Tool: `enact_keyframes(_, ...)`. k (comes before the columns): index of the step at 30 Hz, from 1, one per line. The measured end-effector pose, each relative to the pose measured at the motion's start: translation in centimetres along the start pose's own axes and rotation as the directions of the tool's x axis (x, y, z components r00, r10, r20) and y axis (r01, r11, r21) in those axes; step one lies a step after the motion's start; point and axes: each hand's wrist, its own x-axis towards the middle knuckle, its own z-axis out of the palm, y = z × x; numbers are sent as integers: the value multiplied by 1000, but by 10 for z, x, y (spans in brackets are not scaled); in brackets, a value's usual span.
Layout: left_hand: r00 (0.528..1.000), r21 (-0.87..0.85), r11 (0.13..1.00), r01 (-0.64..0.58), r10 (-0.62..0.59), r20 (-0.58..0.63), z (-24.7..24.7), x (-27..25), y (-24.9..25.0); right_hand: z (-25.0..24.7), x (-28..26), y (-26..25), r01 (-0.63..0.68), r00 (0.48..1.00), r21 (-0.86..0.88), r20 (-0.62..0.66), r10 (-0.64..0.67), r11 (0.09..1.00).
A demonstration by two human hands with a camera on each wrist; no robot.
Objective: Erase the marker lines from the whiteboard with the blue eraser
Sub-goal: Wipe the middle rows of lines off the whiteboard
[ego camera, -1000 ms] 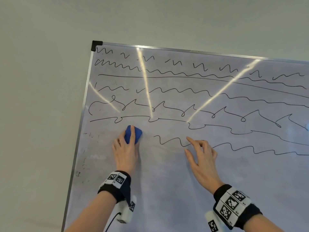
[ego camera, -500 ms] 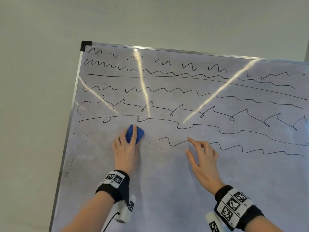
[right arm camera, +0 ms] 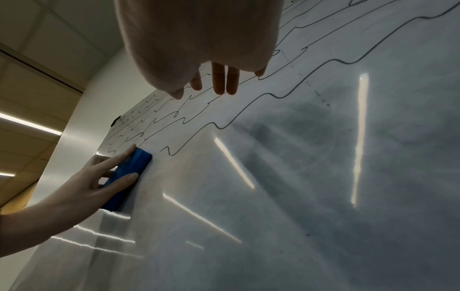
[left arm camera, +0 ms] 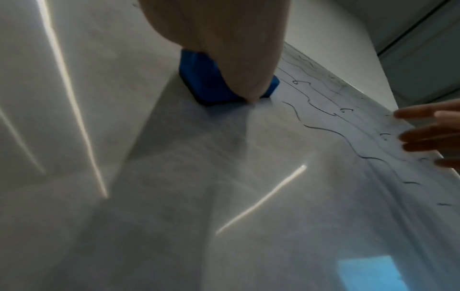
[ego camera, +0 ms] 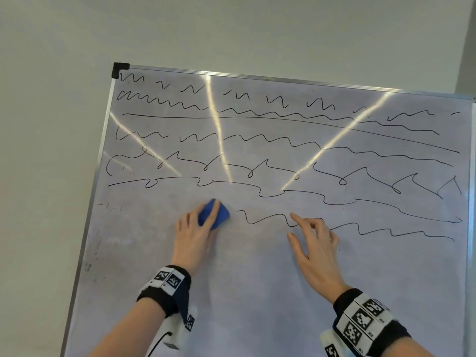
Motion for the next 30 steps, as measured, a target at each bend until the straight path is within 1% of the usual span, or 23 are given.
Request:
enact_keyframes(2,986,-31,985,169,-170,-6,1,3,13,-7,-3,7,-11,1000,-4,-8,11,1000)
enact_keyframes(3,975,-48,974,223,-224,-5,4,4,25,-10,-4,11,-20,1000,-4,-8,20,1000)
enact_keyframes(4,971,-62,969,239,-240,-1,6,7,40,-12,-5,14,-33,999,-2,-6,33,999)
enact_keyframes(5,979,-69,976,205,-205,1,9,9,56,-14,-6,17,-45,999,-2,-2,45,999)
enact_keyframes(7,999,-44,998,34,-33,13,14,12,88,-17,-8,21,-54,999,-9,4,54,999)
enact_keyframes(9,991,-13,992,-125,126,47,17,11,109,-21,-10,25,-51,999,-18,-1,51,999)
enact_keyframes(11,970,8,973,-232,231,70,15,11,108,-26,-11,28,-54,999,-22,-10,54,998)
enact_keyframes(12,963,36,963,-266,264,63,13,12,101,-29,-11,31,-57,998,-24,-15,57,998)
enact_keyframes(13,964,63,962,-265,262,53,12,14,90,-32,-12,34,-60,998,-28,-20,60,998)
enact_keyframes(14,977,73,975,-212,210,41,11,16,78,-36,-12,38,-67,998,-34,-22,67,997)
enact_keyframes(15,993,64,991,-121,120,19,11,20,67,-40,-13,42,-77,997,-40,-25,76,996)
enact_keyframes(17,998,46,997,65,-65,0,10,26,61,-46,-16,49,-97,995,-41,-28,96,994)
enact_keyframes(18,993,42,992,117,-117,-2,11,27,67,-48,-18,50,-104,994,-40,-29,102,994)
enact_keyframes(19,991,39,990,133,-133,-4,13,26,77,-48,-19,51,-105,994,-40,-30,104,994)
enact_keyframes(20,994,26,993,111,-111,3,14,25,90,-49,-20,52,-104,994,-42,-30,103,994)
enact_keyframes(22,999,-6,1000,-6,6,50,16,22,120,-48,-19,51,-101,994,-45,-32,100,994)
enact_keyframes(25,971,-37,980,-196,199,136,18,16,148,-46,-17,45,-93,995,-41,-35,91,995)
enact_keyframes(27,944,-9,955,-297,295,145,18,18,141,-46,-15,43,-79,997,-37,-28,78,996)
enact_keyframes(28,937,8,945,-326,323,132,17,19,131,-47,-15,43,-70,997,-40,-29,69,997)
enact_keyframes(29,941,19,947,-320,316,117,14,19,118,-49,-15,45,-64,997,-45,-34,63,997)
enact_keyframes(30,957,18,960,-279,276,93,11,18,105,-51,-15,48,-69,997,-47,-38,67,997)
